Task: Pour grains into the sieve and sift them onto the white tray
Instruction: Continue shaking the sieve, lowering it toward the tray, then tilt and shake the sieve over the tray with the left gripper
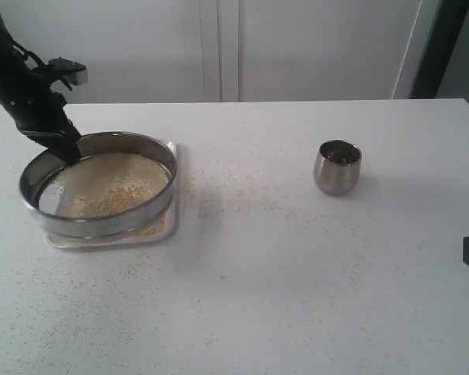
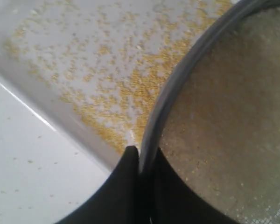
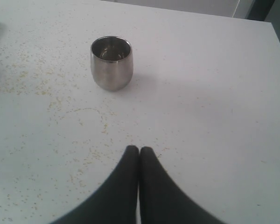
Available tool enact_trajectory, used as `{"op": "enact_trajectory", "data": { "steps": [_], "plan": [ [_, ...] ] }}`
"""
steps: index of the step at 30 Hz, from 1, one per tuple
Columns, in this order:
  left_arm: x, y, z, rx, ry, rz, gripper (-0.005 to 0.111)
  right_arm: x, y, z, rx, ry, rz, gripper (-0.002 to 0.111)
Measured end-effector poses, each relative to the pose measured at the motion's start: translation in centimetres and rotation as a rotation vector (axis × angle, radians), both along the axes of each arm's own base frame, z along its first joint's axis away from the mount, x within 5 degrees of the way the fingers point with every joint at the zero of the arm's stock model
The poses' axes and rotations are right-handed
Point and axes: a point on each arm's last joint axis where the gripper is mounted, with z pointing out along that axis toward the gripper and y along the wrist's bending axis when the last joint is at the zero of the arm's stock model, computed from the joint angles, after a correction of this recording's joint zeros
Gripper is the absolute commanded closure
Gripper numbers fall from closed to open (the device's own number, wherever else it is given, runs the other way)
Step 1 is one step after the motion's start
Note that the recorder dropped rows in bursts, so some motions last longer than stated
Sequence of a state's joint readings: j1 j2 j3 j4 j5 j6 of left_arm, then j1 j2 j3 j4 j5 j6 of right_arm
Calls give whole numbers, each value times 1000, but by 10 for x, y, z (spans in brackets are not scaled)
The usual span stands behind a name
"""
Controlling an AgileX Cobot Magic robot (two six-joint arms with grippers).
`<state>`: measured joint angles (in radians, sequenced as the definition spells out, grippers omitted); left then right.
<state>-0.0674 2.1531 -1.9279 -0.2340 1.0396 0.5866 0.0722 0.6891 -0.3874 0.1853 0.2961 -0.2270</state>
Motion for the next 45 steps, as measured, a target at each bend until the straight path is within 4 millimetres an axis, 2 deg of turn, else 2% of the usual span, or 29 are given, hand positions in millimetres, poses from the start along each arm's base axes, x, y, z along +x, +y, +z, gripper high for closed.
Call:
{"op": "enact_trajectory", "data": {
  "steps": [3, 5, 7, 11, 12, 14, 15, 17, 18, 20, 23, 24, 26, 28, 30, 31, 34, 35, 36, 38, 39, 41, 43, 45],
  "plan": [
    [8, 2, 2, -67, -1, 292, 107, 0, 0, 0, 0, 0, 0, 108],
    [13, 7, 3, -99, -17, 405, 107, 0, 0, 0, 0, 0, 0, 108],
    [12, 9, 3, -79, -27, 352, 107, 0, 0, 0, 0, 0, 0, 108],
    [-4, 2, 0, 9, 21, -88, 107, 0, 0, 0, 0, 0, 0, 108],
    [-7, 0, -1, 11, 53, -99, 107, 0, 0, 0, 0, 0, 0, 108],
    [-4, 0, -1, 0, 72, 91, 107, 0, 0, 0, 0, 0, 0, 108],
    [0, 4, -1, -11, 63, 223, 107, 0, 0, 0, 0, 0, 0, 108],
    [7, 13, 0, -31, 31, 376, 107, 0, 0, 0, 0, 0, 0, 108],
    [9, 16, 0, -33, 17, 383, 107, 0, 0, 0, 0, 0, 0, 108],
    [7, 18, 0, -4, -5, 258, 107, 0, 0, 0, 0, 0, 0, 108],
    [-4, 11, -1, 38, 17, -103, 107, 0, 0, 0, 0, 0, 0, 108],
    [-7, 7, -1, 37, 35, -154, 107, 0, 0, 0, 0, 0, 0, 108],
    [-5, 2, -1, 28, 38, -57, 107, 0, 0, 0, 0, 0, 0, 108],
    [4, 5, -1, 27, 11, 213, 107, 0, 0, 0, 0, 0, 0, 108],
    [10, 9, 0, 38, -35, 320, 107, 0, 0, 0, 0, 0, 0, 108],
    [11, 11, 0, 51, -55, 297, 107, 0, 0, 0, 0, 0, 0, 108],
    [7, 6, -1, 94, -74, 24, 107, 0, 0, 0, 0, 0, 0, 108],
    [5, 2, -1, 90, -68, -17, 107, 0, 0, 0, 0, 0, 0, 108],
    [5, -1, -1, 76, -65, 2, 107, 0, 0, 0, 0, 0, 0, 108],
    [9, -3, 0, 37, -71, 162, 107, 0, 0, 0, 0, 0, 0, 108],
    [13, -2, 1, 2, -72, 302, 107, 0, 0, 0, 0, 0, 0, 108],
    [16, 7, 2, -25, -75, 409, 107, 0, 0, 0, 0, 0, 0, 108],
    [16, 11, 3, -33, -79, 347, 107, 0, 0, 0, 0, 0, 0, 108],
    [10, 9, 3, -48, -66, 133, 107, 0, 0, 0, 0, 0, 0, 108]
  ]
}}
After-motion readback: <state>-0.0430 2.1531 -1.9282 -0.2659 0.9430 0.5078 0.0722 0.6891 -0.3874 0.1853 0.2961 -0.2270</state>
